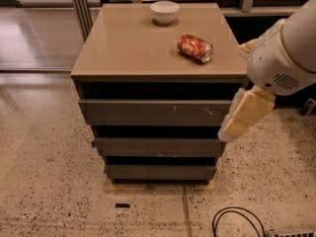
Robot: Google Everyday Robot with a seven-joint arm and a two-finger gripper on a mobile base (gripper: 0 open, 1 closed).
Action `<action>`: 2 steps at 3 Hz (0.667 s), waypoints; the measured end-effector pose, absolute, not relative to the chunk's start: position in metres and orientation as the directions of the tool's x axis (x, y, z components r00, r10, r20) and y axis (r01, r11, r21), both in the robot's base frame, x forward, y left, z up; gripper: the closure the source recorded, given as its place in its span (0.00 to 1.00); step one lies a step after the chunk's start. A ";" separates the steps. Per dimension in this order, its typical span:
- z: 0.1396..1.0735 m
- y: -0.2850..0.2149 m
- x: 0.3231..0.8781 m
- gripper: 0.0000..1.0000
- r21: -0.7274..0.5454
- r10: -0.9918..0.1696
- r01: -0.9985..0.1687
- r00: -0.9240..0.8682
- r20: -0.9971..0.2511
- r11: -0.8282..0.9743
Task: Open middle drawer
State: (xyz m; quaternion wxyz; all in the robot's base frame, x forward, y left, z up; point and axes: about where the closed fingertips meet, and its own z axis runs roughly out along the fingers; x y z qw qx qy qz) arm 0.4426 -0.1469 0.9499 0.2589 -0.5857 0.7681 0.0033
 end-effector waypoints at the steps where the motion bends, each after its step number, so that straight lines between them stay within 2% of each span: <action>1: 0.917 -0.125 0.452 0.00 -0.294 -0.877 -0.899 -0.172 -0.449 0.326; 2: 0.881 -0.112 0.458 0.00 -0.258 -0.844 -0.897 -0.193 -0.500 0.358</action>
Offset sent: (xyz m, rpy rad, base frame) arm 0.0213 0.0474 -0.1114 0.1905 0.0378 -0.0317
